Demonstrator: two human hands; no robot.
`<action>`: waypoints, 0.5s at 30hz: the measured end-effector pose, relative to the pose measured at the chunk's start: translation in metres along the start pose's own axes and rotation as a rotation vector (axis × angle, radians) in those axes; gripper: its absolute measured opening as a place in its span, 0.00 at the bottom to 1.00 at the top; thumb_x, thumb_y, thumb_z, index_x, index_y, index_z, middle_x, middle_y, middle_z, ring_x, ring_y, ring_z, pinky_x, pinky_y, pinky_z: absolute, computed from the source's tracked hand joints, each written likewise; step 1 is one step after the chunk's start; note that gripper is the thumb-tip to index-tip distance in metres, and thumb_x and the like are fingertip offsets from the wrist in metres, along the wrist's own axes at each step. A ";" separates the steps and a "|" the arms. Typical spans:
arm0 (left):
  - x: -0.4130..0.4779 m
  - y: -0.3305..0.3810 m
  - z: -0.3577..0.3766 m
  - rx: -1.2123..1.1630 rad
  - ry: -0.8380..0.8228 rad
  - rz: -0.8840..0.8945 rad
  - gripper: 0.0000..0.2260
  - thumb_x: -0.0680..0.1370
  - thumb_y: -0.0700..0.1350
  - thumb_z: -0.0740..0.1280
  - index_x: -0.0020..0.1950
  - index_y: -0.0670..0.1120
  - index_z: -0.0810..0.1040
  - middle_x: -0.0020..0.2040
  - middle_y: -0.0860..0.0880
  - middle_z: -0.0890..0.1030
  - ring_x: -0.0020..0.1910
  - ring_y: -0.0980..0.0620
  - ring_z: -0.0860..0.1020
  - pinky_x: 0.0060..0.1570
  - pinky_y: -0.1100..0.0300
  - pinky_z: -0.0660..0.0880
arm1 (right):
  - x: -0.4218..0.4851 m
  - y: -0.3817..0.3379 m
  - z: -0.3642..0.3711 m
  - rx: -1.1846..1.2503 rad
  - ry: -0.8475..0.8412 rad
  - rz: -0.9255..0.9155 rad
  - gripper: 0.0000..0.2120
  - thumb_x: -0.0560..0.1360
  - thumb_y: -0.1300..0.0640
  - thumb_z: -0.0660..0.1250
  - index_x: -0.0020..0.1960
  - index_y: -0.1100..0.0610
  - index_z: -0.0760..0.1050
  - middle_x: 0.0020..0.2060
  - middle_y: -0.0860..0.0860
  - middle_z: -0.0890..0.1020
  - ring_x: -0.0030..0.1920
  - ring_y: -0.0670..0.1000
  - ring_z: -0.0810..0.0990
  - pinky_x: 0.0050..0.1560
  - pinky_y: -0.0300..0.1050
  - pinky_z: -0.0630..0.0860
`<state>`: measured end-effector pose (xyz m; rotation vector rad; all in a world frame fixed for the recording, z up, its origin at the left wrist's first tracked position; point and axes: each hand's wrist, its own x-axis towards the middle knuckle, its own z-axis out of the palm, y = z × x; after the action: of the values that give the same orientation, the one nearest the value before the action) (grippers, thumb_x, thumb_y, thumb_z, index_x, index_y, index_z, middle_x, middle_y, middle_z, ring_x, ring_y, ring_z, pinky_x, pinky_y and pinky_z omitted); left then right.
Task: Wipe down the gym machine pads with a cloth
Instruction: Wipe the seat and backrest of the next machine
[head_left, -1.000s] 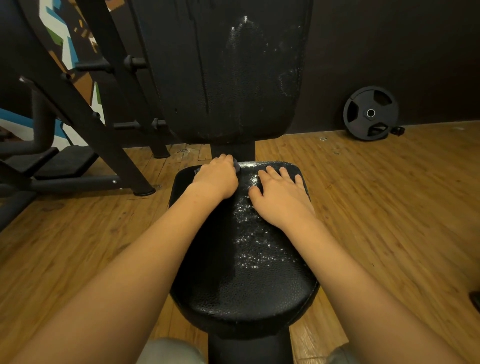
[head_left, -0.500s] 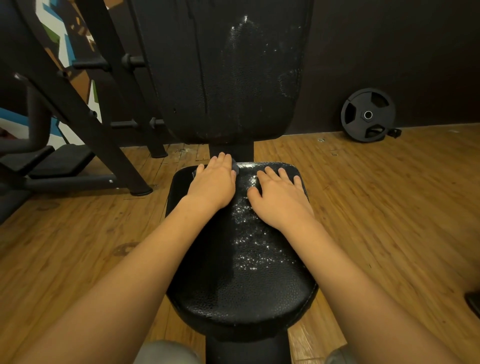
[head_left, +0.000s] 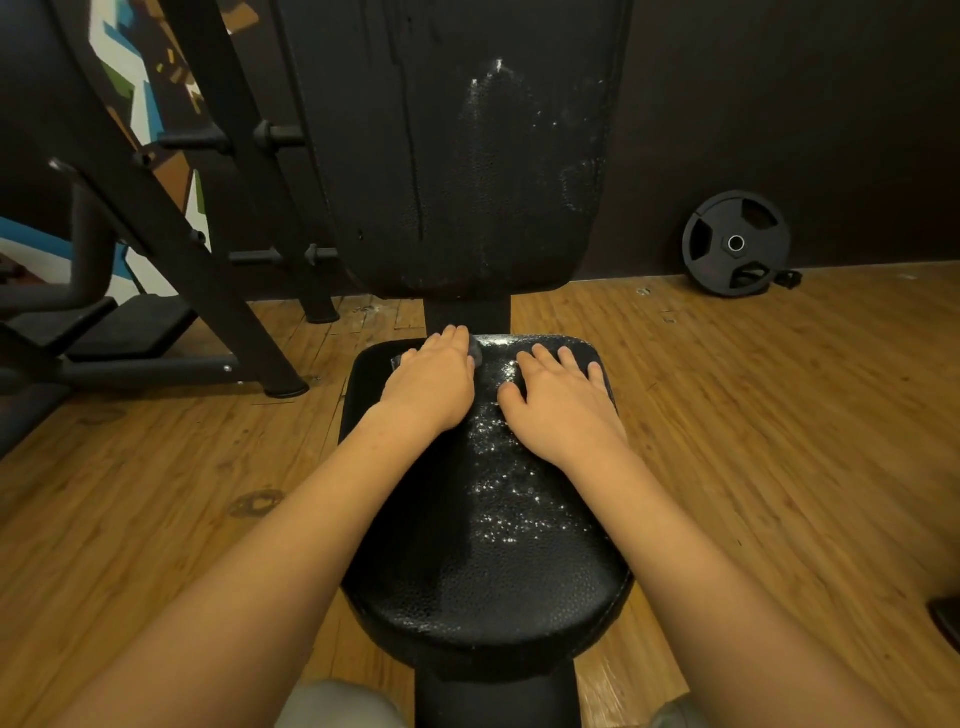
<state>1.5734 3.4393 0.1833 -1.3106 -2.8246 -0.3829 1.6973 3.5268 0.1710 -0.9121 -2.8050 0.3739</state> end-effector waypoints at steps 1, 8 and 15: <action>-0.009 -0.002 0.001 -0.005 0.008 0.004 0.24 0.87 0.46 0.52 0.83 0.45 0.53 0.83 0.46 0.56 0.81 0.47 0.57 0.78 0.48 0.55 | 0.000 0.000 0.000 0.000 0.000 0.001 0.29 0.85 0.44 0.50 0.83 0.54 0.56 0.83 0.52 0.55 0.83 0.57 0.49 0.81 0.61 0.45; -0.003 0.003 0.001 0.000 0.026 0.013 0.22 0.87 0.45 0.52 0.81 0.43 0.57 0.80 0.44 0.62 0.79 0.45 0.61 0.76 0.47 0.58 | 0.001 0.000 0.001 0.003 0.000 0.002 0.29 0.85 0.44 0.50 0.83 0.54 0.56 0.83 0.52 0.55 0.83 0.57 0.49 0.80 0.61 0.44; 0.029 0.011 -0.006 -0.009 0.000 -0.019 0.21 0.87 0.46 0.53 0.79 0.41 0.63 0.77 0.41 0.67 0.75 0.42 0.66 0.72 0.46 0.64 | 0.000 0.000 0.001 0.014 0.007 -0.005 0.29 0.85 0.45 0.50 0.83 0.54 0.56 0.83 0.52 0.55 0.82 0.57 0.49 0.81 0.61 0.44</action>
<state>1.5618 3.4665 0.1946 -1.2863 -2.8405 -0.3964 1.6976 3.5266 0.1703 -0.9016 -2.7947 0.3881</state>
